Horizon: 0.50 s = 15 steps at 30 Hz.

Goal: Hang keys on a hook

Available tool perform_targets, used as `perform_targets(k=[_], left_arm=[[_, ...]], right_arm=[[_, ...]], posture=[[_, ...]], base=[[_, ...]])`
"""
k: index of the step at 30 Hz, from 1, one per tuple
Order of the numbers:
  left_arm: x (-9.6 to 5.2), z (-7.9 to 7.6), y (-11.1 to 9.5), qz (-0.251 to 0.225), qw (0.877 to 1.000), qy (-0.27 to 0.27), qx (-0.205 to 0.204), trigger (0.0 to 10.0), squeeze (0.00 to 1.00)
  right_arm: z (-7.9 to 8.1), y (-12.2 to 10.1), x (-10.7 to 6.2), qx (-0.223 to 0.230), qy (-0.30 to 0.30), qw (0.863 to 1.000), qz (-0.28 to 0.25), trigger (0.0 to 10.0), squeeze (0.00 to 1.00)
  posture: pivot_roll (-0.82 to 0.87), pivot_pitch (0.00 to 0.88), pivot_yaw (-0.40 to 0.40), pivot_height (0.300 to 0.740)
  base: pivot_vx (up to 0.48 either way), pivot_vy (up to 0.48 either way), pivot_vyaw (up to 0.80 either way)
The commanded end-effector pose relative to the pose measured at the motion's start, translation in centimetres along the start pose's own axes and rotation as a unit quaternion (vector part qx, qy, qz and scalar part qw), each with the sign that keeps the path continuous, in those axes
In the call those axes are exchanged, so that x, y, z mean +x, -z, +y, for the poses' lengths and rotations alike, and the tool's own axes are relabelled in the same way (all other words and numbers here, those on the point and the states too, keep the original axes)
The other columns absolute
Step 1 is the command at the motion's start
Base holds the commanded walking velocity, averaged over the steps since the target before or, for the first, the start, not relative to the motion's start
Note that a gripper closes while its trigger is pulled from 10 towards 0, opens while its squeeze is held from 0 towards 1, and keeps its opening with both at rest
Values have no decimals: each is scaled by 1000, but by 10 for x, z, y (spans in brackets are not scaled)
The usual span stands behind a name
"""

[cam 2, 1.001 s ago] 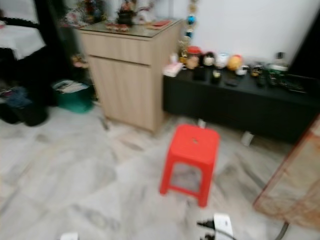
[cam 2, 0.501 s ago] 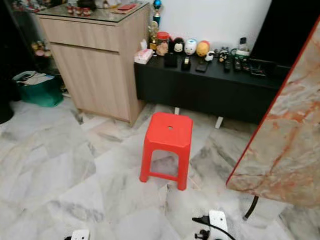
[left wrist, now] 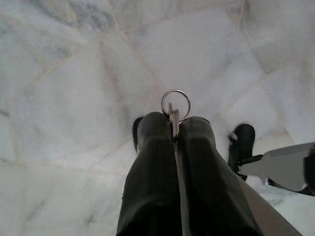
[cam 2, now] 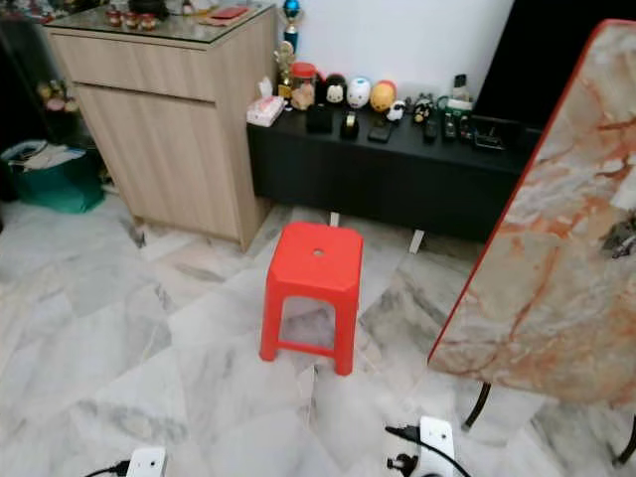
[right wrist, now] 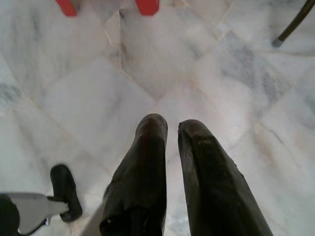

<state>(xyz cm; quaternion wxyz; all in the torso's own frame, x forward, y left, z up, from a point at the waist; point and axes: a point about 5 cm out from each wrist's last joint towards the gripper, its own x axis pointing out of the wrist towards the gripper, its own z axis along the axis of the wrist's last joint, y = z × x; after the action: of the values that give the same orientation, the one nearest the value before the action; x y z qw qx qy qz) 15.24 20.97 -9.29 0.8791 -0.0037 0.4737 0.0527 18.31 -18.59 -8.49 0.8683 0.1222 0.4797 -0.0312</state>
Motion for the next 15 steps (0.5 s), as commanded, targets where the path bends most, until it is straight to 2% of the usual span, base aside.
perform_targets(k=[1, 8, 15], left_arm=[[1, -7, -1, -2, 1000, 8, -1, 10000, 0], [1, -12, -3, -8, 1000, 12, 1, 10000, 0], [1, -14, -3, -9, 1000, 13, -3, 10000, 0]], right_arm=[[-8, -2, -1, 8, 12, 1000, -2, 10000, 0], [-11, -7, -2, 21, 13, 1000, -4, 10000, 0], [-8, -6, -1, 37, 14, 999, -7, 10000, 0]], posture=[[-25, 0, -76, 740], [-25, 0, -76, 740], [-25, 0, -77, 740]], base=[[0, -319, -444], [0, -321, -767], [0, -320, 0]])
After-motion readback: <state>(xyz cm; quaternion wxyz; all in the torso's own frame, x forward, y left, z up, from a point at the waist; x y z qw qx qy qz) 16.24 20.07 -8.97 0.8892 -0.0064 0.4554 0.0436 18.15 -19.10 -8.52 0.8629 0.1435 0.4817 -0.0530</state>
